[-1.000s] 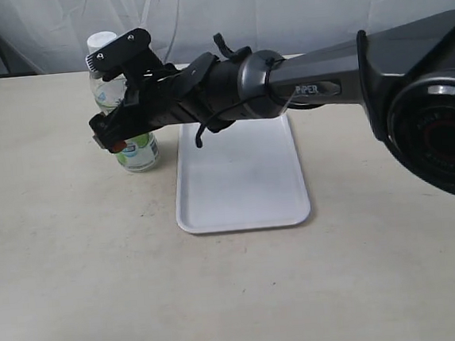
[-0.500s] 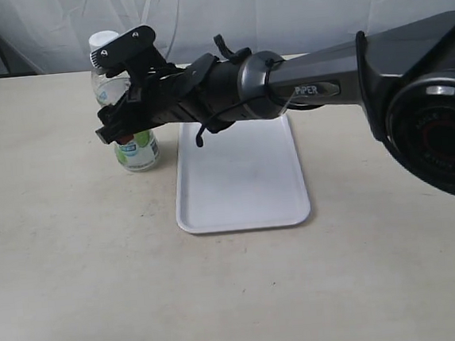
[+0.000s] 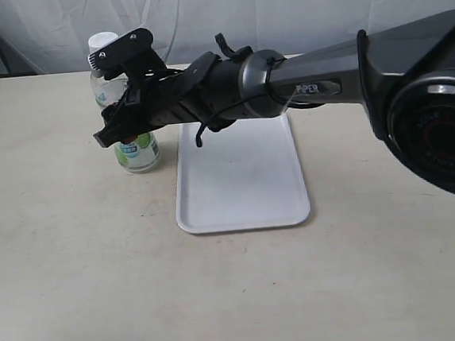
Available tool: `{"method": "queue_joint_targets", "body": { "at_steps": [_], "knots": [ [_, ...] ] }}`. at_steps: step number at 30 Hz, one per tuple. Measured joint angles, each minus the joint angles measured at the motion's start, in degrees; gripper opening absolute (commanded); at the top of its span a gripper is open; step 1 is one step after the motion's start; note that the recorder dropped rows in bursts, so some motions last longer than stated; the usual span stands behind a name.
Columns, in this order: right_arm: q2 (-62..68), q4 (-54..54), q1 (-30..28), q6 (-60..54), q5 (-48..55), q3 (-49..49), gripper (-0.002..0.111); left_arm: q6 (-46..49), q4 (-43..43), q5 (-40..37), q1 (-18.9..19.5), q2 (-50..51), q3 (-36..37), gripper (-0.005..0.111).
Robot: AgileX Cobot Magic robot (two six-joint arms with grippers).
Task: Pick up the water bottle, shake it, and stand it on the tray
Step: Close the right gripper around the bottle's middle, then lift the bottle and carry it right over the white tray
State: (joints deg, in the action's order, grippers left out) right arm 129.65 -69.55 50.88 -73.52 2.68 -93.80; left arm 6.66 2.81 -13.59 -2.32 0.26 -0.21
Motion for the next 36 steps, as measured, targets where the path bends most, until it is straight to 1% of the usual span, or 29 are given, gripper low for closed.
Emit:
{"method": "queue_joint_targets", "body": {
  "at_steps": [6,15,20,28,30,32,35,36],
  "knots": [
    [-2.7,-0.6,0.2,0.0,3.0,0.1,-0.001,0.0,0.0,0.0,0.0,0.0,0.0,0.000],
    [-7.8,-1.3,0.3,3.5,2.9,1.3,-0.001,0.0,0.0,0.0,0.0,0.0,0.0,0.000],
    [-12.8,-1.3,0.3,4.4,-2.7,8.8,-0.001,0.0,0.0,0.0,0.0,0.0,0.0,0.000],
    [-25.7,-2.3,0.1,4.4,-12.7,24.2,-0.001,0.0,0.0,0.0,0.0,0.0,0.0,0.000],
    [-28.1,-4.7,0.1,3.7,-16.0,27.0,-0.001,0.0,0.0,0.0,0.0,0.0,0.0,0.000],
    [-29.9,-9.8,0.1,0.2,-20.6,29.4,-0.001,0.0,0.0,0.0,0.0,0.0,0.0,0.000],
    [-30.7,-20.7,-0.1,-9.3,-25.2,30.9,-0.001,0.0,0.0,0.0,0.0,0.0,0.0,0.000],
    [-30.7,-23.5,-0.1,-13.1,-25.3,31.3,-0.001,0.0,0.0,0.0,0.0,0.0,0.0,0.000]
  ]
}}
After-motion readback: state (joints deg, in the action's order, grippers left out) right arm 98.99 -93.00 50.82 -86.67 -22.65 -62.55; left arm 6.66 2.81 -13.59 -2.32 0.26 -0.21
